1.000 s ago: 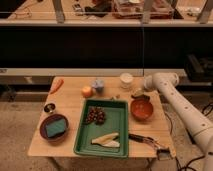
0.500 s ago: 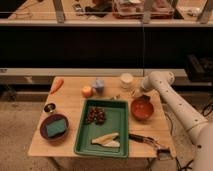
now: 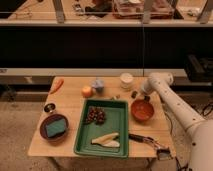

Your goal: Wipe table surface with eraser

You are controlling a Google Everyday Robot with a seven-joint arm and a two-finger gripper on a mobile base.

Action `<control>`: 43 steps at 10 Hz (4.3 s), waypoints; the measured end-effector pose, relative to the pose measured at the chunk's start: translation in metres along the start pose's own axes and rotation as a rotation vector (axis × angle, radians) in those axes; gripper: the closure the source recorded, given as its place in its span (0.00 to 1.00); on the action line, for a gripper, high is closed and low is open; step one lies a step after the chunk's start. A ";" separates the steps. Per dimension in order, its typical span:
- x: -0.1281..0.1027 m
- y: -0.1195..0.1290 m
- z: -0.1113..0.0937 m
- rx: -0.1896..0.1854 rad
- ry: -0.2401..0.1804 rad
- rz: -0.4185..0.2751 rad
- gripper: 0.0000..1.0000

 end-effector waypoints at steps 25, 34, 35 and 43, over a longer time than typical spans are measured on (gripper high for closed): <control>-0.046 -0.044 -0.019 0.260 0.006 -0.089 1.00; 0.019 0.021 -0.019 0.228 0.002 -0.091 1.00; 0.029 0.018 -0.024 0.227 0.011 -0.111 1.00; 0.039 -0.059 -0.064 0.270 0.064 -0.251 1.00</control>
